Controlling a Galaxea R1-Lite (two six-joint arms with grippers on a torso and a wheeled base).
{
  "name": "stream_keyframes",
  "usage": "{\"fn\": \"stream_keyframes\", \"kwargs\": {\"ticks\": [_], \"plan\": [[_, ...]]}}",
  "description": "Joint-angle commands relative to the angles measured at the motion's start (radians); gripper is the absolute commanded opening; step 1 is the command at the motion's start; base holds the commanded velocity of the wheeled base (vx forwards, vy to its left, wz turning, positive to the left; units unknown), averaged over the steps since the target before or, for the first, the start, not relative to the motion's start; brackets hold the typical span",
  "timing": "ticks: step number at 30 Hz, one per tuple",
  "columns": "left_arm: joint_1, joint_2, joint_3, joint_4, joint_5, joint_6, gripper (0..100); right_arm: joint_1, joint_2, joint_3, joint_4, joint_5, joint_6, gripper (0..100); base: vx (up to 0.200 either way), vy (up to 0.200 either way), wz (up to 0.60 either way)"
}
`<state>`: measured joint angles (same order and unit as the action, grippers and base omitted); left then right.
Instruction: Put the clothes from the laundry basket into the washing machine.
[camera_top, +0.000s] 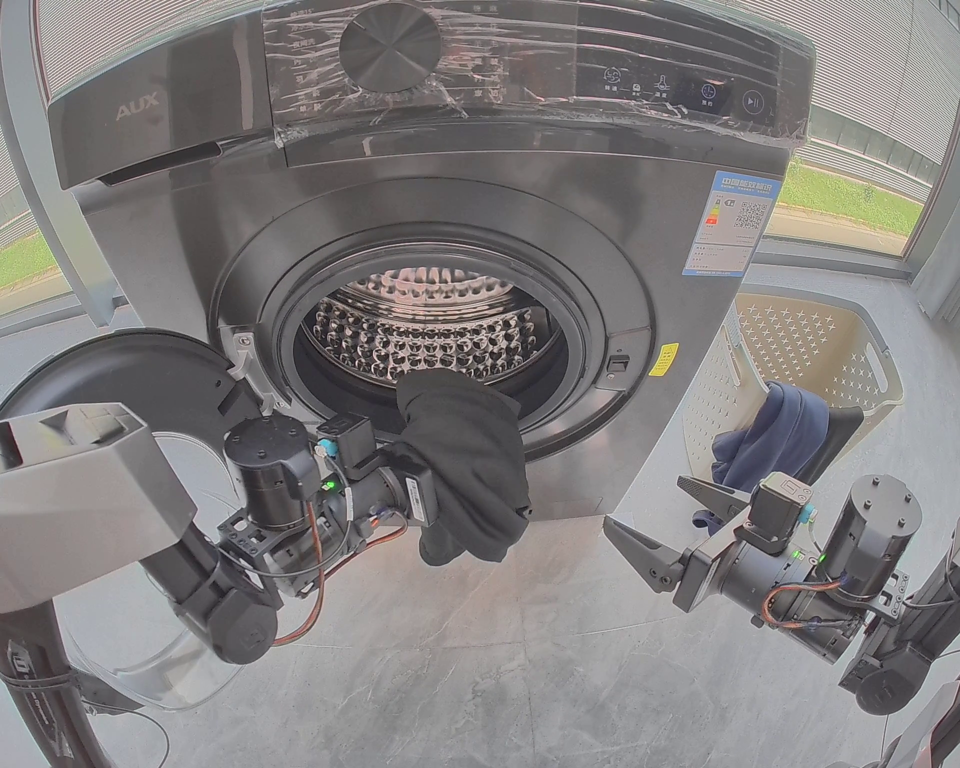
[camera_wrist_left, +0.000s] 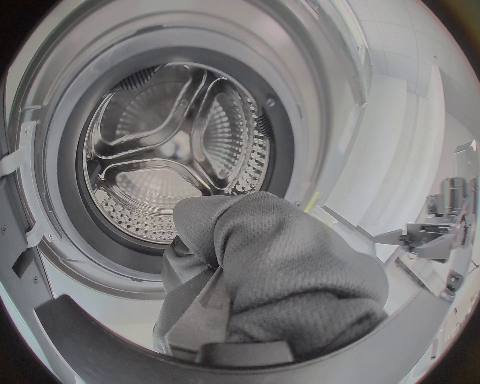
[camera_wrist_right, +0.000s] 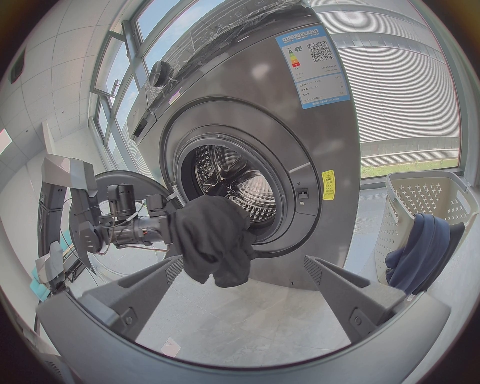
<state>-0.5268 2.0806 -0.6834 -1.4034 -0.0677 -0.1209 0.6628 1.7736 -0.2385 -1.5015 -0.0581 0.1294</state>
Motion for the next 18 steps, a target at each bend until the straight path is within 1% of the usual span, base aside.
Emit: {"fn": "stream_keyframes", "kwargs": {"ticks": [1, 10, 16, 18], "plan": [[0.002, -0.108, 0.094, -0.008, -0.054, -0.005, 0, 0.005, -0.003, -0.002, 0.0, 0.0, 0.001, 100, 0.2, 0.0, 0.0], [-0.001, -0.09, 0.087, -0.029, -0.057, -0.002, 0, 0.006, -0.005, -0.001, 0.0, 0.0, 0.001, 100, 0.2, 0.0, 0.0], [0.001, -0.073, 0.081, -0.031, -0.055, -0.002, 0, 0.006, -0.005, 0.001, 0.0, 0.0, 0.001, 100, 0.0, 0.0, 0.0], [-0.001, -0.063, 0.077, -0.032, -0.052, 0.004, 0, 0.008, -0.005, 0.001, 0.0, 0.0, 0.001, 100, 0.0, 0.0, 0.0]]}}
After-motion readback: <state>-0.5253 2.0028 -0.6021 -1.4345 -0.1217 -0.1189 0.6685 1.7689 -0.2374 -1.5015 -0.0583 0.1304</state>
